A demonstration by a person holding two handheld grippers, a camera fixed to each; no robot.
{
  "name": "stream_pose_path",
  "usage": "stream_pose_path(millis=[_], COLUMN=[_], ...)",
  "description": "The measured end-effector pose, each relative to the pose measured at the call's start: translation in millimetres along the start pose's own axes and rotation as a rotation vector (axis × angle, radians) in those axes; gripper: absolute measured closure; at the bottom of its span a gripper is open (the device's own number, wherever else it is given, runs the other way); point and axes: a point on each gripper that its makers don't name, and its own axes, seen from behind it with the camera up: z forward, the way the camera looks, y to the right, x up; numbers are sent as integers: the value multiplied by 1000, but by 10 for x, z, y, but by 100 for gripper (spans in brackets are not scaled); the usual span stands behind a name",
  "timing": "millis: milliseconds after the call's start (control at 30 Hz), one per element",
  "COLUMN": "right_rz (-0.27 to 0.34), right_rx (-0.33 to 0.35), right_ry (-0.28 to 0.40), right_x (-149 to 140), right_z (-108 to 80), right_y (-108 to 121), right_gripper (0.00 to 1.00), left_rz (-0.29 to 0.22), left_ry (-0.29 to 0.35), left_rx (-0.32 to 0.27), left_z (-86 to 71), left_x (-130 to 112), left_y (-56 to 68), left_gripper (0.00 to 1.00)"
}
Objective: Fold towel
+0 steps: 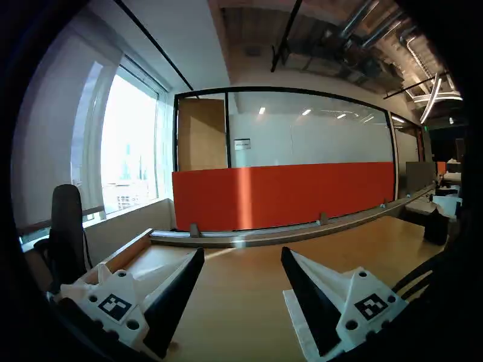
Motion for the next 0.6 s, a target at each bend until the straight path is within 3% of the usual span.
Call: stream_pose_path(millis=[400, 600], right_rz=[-26, -73], right_rx=[31, 104], right_ry=[-28, -79], right_x=[236, 202], right_z=[-75, -123], right_y=[-98, -224], right_gripper=[0, 0], left_rz=[0, 23], left_ry=[-42, -86], left_rx=[-35, -99], left_z=[-42, -76], left_x=[130, 91], left_y=[23, 128], left_gripper=[6, 6])
